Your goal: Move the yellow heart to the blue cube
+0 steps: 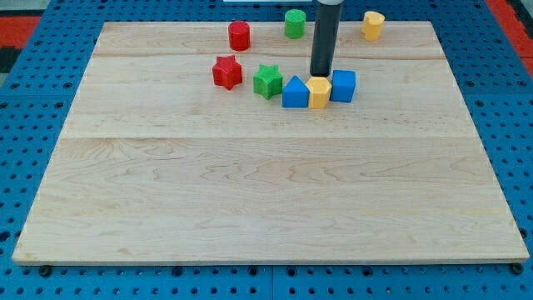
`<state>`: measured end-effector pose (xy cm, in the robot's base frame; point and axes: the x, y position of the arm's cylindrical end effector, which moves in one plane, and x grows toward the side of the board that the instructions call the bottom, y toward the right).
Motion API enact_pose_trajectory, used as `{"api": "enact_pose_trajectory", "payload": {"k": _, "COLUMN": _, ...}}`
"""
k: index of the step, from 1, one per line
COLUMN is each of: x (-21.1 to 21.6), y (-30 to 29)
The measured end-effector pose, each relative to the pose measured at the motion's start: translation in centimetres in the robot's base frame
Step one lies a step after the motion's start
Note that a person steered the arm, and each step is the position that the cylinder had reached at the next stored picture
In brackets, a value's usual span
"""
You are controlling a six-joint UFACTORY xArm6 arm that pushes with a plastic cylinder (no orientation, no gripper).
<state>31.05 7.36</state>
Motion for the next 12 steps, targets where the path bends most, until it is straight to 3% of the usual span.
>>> {"api": "enact_pose_trajectory", "payload": {"k": 1, "x": -1.6, "y": 2.1}}
{"api": "enact_pose_trajectory", "payload": {"k": 2, "x": -0.9, "y": 10.2}}
{"api": "enact_pose_trajectory", "payload": {"k": 4, "x": -8.8, "y": 18.8}}
{"api": "enact_pose_trajectory", "payload": {"k": 5, "x": -12.0, "y": 19.8}}
{"api": "enact_pose_trajectory", "payload": {"k": 10, "x": -11.9, "y": 8.9}}
{"api": "enact_pose_trajectory", "payload": {"k": 11, "x": -11.8, "y": 2.6}}
{"api": "enact_pose_trajectory", "payload": {"k": 12, "x": -10.9, "y": 3.3}}
